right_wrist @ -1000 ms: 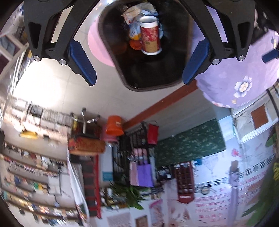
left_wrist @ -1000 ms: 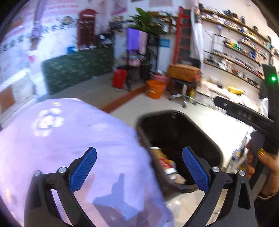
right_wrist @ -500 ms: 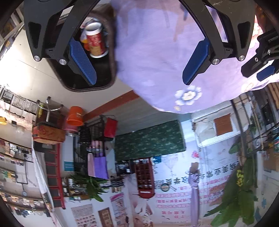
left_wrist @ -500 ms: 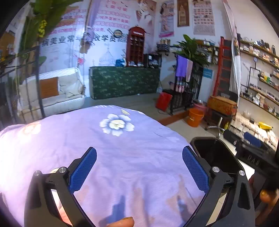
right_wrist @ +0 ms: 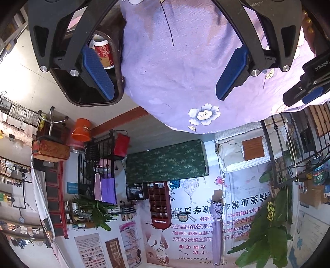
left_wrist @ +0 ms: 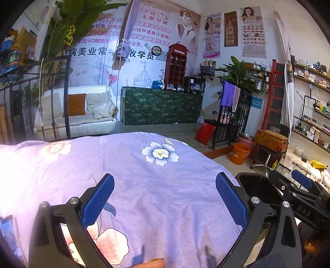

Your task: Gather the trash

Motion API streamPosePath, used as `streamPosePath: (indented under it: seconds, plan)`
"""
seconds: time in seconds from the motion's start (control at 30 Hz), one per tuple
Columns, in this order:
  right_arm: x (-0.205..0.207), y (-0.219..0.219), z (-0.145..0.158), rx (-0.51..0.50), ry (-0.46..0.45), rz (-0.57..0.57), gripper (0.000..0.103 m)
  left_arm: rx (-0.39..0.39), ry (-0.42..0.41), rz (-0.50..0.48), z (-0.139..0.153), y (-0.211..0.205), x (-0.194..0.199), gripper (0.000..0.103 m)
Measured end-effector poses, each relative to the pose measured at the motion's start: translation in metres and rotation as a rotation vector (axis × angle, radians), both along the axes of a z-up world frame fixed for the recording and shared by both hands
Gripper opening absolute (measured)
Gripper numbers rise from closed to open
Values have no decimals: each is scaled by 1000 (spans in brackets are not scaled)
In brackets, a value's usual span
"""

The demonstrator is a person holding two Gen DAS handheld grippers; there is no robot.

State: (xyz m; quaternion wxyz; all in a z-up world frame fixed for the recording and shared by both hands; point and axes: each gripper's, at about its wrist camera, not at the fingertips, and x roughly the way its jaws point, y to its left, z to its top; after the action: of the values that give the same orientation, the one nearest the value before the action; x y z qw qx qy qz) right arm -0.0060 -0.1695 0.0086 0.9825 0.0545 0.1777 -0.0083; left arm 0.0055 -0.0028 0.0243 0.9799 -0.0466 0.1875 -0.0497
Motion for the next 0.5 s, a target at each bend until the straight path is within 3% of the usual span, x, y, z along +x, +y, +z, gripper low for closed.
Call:
streamPosePath:
  seconds: [0.5]
  plan:
    - [2,-7,1,11,18,14,97,-1,-7,8,-2,3,-3,97]
